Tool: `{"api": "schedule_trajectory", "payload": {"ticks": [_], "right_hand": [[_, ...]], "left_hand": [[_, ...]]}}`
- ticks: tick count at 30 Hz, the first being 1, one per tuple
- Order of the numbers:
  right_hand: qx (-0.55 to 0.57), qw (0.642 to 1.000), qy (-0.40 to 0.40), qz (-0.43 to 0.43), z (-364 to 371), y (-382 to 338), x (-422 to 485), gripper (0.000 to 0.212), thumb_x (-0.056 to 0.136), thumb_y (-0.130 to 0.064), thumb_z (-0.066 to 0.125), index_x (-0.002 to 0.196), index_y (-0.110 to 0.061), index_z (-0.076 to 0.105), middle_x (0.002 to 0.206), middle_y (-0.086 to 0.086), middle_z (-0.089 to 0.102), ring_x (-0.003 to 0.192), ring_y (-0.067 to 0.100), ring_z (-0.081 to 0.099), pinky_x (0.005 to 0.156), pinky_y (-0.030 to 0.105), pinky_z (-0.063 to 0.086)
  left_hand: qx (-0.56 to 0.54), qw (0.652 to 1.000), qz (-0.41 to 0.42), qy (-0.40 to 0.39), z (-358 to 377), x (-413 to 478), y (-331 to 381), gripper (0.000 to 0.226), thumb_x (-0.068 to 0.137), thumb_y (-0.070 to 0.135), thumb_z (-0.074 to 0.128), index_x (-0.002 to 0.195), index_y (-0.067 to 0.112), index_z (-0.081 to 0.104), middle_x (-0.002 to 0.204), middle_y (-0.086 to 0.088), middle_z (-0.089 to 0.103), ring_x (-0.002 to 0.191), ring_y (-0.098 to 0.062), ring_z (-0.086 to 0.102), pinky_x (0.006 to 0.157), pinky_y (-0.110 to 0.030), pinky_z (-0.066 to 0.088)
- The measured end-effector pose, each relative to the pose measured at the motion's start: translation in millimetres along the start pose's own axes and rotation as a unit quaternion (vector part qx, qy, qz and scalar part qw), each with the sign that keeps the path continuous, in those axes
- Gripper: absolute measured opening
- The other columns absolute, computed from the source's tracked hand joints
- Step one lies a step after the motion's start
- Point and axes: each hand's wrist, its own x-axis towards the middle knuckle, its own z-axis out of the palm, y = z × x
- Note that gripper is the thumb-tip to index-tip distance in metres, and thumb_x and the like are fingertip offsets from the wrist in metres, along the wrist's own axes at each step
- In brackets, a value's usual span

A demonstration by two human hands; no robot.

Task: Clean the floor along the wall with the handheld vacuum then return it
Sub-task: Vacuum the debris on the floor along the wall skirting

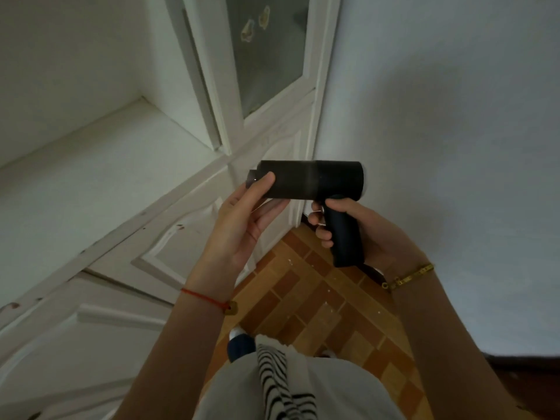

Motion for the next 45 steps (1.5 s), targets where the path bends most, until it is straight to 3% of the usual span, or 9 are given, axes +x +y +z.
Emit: {"api": "schedule_trajectory", "payload": {"ticks": [7,14,19,26,45], "right_hand": [[-0.002,1.000,0.012,0.015,-47,-5,-68,0.011,0.088,-0.023,0.051,0.086,-0.012,0.053,0.076,0.000,0.057,0.058,0.009,0.049,0.055,0.020,0.045],[-0.001,1.000,0.023,0.021,-83,-5,-106,0.012,0.085,-0.024,0.052,0.082,-0.013,0.051,0.070,-0.001,0.051,0.049,0.006,0.043,0.047,0.017,0.041],[-0.002,0.999,0.031,0.011,-98,-3,-126,0.014,0.085,-0.026,0.053,0.082,-0.012,0.051,0.069,-0.001,0.051,0.049,0.007,0.043,0.046,0.017,0.041],[0.027,0.999,0.028,-0.003,-106,1,-133,0.015,0.088,-0.027,0.053,0.083,-0.012,0.053,0.070,-0.001,0.051,0.053,0.007,0.045,0.050,0.018,0.043],[0.025,0.998,0.056,0.004,-109,2,-111,0.018,0.084,-0.030,0.058,0.080,-0.014,0.053,0.064,-0.004,0.049,0.049,0.006,0.045,0.046,0.017,0.042]], "left_hand": [[0.009,1.000,-0.014,-0.002,55,-20,-57,0.044,0.092,0.020,0.065,0.132,0.003,0.059,0.127,-0.014,0.068,0.115,-0.023,0.067,0.101,-0.033,0.051],[0.049,0.996,-0.025,0.067,98,-34,-99,0.034,0.091,0.030,0.067,0.116,0.007,0.067,0.119,-0.012,0.071,0.107,-0.019,0.071,0.098,-0.032,0.055],[0.030,0.996,-0.023,0.080,116,-39,-112,0.022,0.090,0.029,0.067,0.099,0.009,0.071,0.105,-0.008,0.074,0.103,-0.016,0.072,0.088,-0.024,0.058],[0.021,0.998,-0.027,0.057,119,-34,-116,0.032,0.090,0.027,0.068,0.114,0.006,0.066,0.125,-0.018,0.066,0.113,-0.023,0.068,0.090,-0.026,0.058],[0.069,0.997,0.007,0.043,112,-19,-113,0.040,0.092,0.028,0.065,0.127,0.007,0.064,0.128,-0.018,0.065,0.110,-0.022,0.069,0.084,-0.022,0.056]]}}
